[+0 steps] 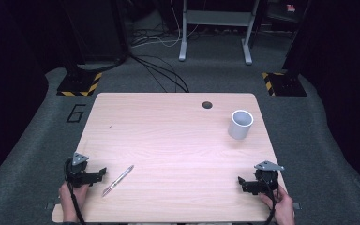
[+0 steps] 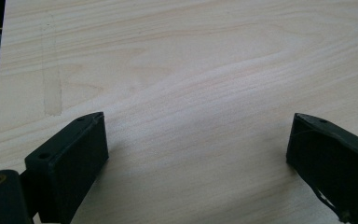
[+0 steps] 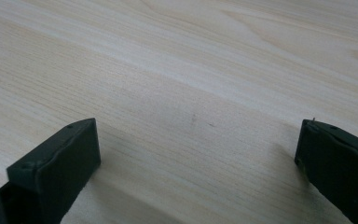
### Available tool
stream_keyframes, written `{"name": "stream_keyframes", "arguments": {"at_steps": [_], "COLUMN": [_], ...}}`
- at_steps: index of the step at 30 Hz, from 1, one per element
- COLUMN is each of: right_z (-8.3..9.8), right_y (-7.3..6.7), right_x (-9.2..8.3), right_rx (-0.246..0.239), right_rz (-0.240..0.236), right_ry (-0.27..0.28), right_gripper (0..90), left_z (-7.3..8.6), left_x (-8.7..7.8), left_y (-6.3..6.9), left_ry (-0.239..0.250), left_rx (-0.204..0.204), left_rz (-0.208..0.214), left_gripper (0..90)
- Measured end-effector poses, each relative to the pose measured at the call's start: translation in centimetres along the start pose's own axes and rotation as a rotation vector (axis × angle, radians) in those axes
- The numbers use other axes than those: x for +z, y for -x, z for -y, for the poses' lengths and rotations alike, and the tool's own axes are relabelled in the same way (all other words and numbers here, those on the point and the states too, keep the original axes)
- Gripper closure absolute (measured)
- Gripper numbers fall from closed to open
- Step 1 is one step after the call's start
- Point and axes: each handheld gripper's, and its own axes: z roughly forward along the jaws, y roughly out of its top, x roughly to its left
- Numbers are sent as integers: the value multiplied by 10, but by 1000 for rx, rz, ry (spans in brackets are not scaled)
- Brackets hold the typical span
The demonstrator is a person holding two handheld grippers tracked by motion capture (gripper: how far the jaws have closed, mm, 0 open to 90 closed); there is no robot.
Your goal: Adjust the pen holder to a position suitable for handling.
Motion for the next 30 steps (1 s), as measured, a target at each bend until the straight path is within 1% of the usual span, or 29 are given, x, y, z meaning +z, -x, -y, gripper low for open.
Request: {"name": "stream_keyframes", "arguments": {"at_steps": [2,3,5,9,14,18,19,21,24,25,27,28,29,30], "right_z": [1,1,1,1,1,0,-1,-2,-4,-5,-5,-5,-6,-7], "right_y": [-2,-2,-2,-3,-2,-2,-2,0,0,1,3,3,3,3], "right_x": [0,-1,0,0,-1,-1,0,-1,0,0,0,0,0,-1], "right_rx": [18,18,20,24,19,21,33,18,36,54,49,53,56,58], "right_rz": [11,15,16,22,21,17,23,18,29,34,33,35,34,23], "right_ry": [10,1,8,4,5,0,-8,-21,-27,-34,-40,-35,-41,-38], "right_gripper": [0,0,0,0,0,0,0,0,0,0,1,5,11,17], "left_z": [0,0,0,0,0,0,0,0,0,0,0,0,0,0], "left_x": [0,0,0,0,0,0,0,0,0,0,0,0,0,0], "left_y": [0,0,0,1,0,0,0,0,0,1,0,0,0,0], "left_ry": [0,0,0,0,0,0,0,0,0,0,0,0,0,0], "left_rx": [0,-1,-1,-1,-1,-1,-1,0,-1,-1,-1,0,-1,0], "left_rz": [0,-1,-1,-2,-2,-2,-2,-2,0,0,0,-1,0,-1], "left_gripper": [52,52,52,53,53,53,53,53,53,53,53,53,53,53]}}
